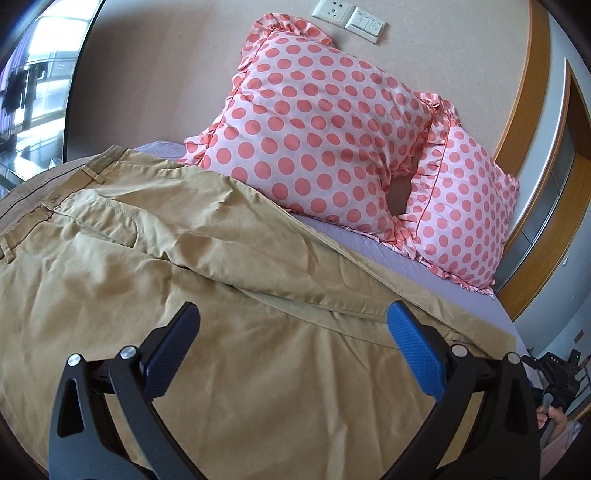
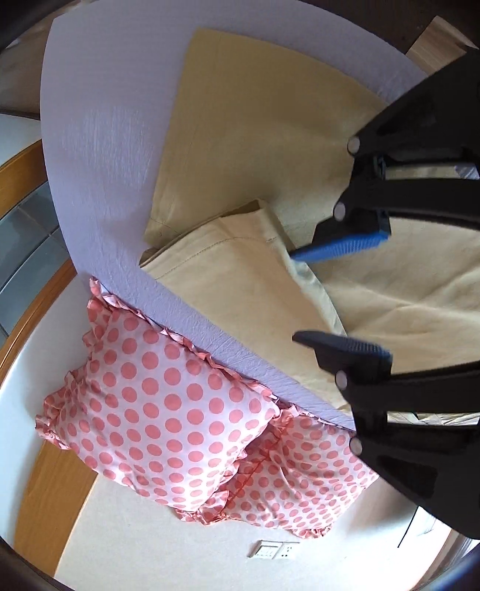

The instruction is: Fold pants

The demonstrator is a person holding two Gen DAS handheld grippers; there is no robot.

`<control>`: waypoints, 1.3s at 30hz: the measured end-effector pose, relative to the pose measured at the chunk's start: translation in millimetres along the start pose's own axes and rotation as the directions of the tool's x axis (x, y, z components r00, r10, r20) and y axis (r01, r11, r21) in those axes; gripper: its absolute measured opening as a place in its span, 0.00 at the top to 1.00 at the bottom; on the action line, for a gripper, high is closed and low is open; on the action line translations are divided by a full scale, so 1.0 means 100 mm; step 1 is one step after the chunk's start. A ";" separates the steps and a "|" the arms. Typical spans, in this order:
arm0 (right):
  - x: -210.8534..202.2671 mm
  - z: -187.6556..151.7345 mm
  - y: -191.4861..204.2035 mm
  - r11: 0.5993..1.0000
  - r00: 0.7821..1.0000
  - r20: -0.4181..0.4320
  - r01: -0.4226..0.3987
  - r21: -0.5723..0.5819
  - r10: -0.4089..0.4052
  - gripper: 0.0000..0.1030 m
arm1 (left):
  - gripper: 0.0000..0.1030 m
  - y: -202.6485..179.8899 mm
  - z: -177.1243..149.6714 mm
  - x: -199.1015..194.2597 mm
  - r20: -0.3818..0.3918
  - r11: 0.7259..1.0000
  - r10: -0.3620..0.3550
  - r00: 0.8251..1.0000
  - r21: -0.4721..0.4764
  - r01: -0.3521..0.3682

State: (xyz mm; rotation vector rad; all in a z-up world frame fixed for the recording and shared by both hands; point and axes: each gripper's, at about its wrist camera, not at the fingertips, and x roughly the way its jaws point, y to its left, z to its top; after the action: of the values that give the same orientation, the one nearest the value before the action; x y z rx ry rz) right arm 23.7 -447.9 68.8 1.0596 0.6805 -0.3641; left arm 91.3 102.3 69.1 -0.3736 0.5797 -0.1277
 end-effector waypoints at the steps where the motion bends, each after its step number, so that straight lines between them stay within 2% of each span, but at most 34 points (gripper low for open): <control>1: 0.04 0.01 -0.01 1.000 1.000 -0.007 0.011 0.001 -0.011 0.52 | 0.02 0.05 0.02 -0.01 0.000 1.000 0.007 1.000 -0.014 -0.007; 8: 0.23 0.07 0.05 0.999 1.000 0.006 0.020 0.027 -0.020 0.54 | 0.02 0.34 0.26 0.00 0.015 0.996 -0.003 1.000 -0.092 0.005; 9: 0.28 0.09 0.06 1.000 1.000 0.017 0.010 0.018 -0.010 0.60 | 0.02 0.35 0.32 0.03 0.014 0.997 0.005 1.000 -0.079 -0.004; 10: 0.34 0.11 0.07 1.000 1.000 0.019 -0.001 0.012 0.001 0.82 | 0.02 0.36 0.38 0.06 0.013 0.998 0.007 1.000 -0.065 -0.006; 11: 0.40 0.14 0.05 0.999 0.999 0.008 -0.039 0.012 0.039 0.92 | 0.02 0.37 0.45 0.11 0.011 0.999 -0.003 1.000 -0.050 0.004; 12: 0.42 0.17 0.00 0.994 0.994 0.002 -0.105 0.032 0.105 0.97 | 0.02 0.40 0.51 0.17 0.003 0.999 -0.028 1.000 -0.039 0.028; 14: 0.31 0.22 -0.13 0.967 0.969 0.059 -0.243 0.077 0.239 0.98 | 0.02 0.47 0.66 0.31 -0.027 0.997 -0.068 0.997 -0.045 0.066; 15: 0.22 0.25 -0.19 0.956 0.957 0.091 -0.283 0.079 0.276 0.98 | 0.02 0.52 0.75 0.40 -0.044 0.995 -0.071 0.996 -0.066 0.068; 18: 0.02 0.28 -0.31 0.948 0.943 0.144 -0.313 0.063 0.301 0.98 | 0.02 0.68 1.01 0.74 -0.089 0.987 -0.057 0.994 -0.156 0.043; 22: -0.12 0.26 -0.44 0.936 0.928 0.168 -0.346 0.066 0.332 0.98 | 0.05 0.83 1.23 1.23 -0.172 0.972 0.016 0.985 -0.230 -0.056; 25: -0.15 0.25 -0.49 0.931 0.923 0.169 -0.359 0.065 0.345 0.98 | 0.19 0.98 1.30 1.53 -0.229 0.952 0.075 0.971 -0.274 -0.138; 26: -0.15 0.25 -0.50 0.930 0.923 0.169 -0.362 0.063 0.347 0.98 | 0.37 1.04 1.31 1.60 -0.236 0.944 0.077 0.969 -0.295 -0.147; 27: -0.14 0.25 -0.49 0.930 0.922 0.168 -0.362 0.059 0.348 0.98 | 0.67 1.10 1.32 1.65 -0.245 0.936 0.073 0.967 -0.319 -0.151; 28: -0.14 0.26 -0.50 0.930 0.922 0.167 -0.363 0.058 0.350 0.98 | 0.89 1.18 1.30 1.67 -0.251 0.927 0.066 0.966 -0.343 -0.152; 29: -0.13 0.27 -0.50 0.928 0.921 0.165 -0.367 0.057 0.354 0.98 | 0.97 1.23 1.28 1.65 -0.255 0.918 0.053 0.965 -0.367 -0.147; 30: -0.14 0.26 -0.48 0.928 0.919 0.166 -0.369 0.054 0.357 0.98 | 0.97 1.25 1.24 1.57 -0.246 0.915 0.046 0.968 -0.379 -0.140; 32: -0.20 0.27 -0.48 0.928 0.917 0.178 -0.370 0.042 0.357 0.98 | 0.98 1.18 1.17 1.29 -0.216 0.935 0.062 0.974 -0.329 -0.133; 35: -0.34 0.29 -0.53 0.937 0.918 0.214 -0.348 0.025 0.335 0.98 | 0.97 1.10 0.97 0.60 -0.144 0.958 0.030 0.989 -0.279 -0.069; 37: -0.42 0.30 -0.58 0.944 0.920 0.234 -0.330 0.027 0.315 0.98 | 0.97 1.11 0.77 0.12 -0.108 0.962 -0.003 0.994 -0.272 -0.027; 39: -0.50 0.29 -0.65 0.952 0.925 0.245 -0.305 0.023 0.291 0.98 | 0.97 1.16 0.47 -0.29 -0.089 0.963 -0.008 0.996 -0.270 -0.017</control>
State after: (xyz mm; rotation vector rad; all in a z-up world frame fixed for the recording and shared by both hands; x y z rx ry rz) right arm -41.8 -505.4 67.8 1.1365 0.2865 -0.2433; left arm 94.5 230.5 76.1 -0.6353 0.6885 -0.0605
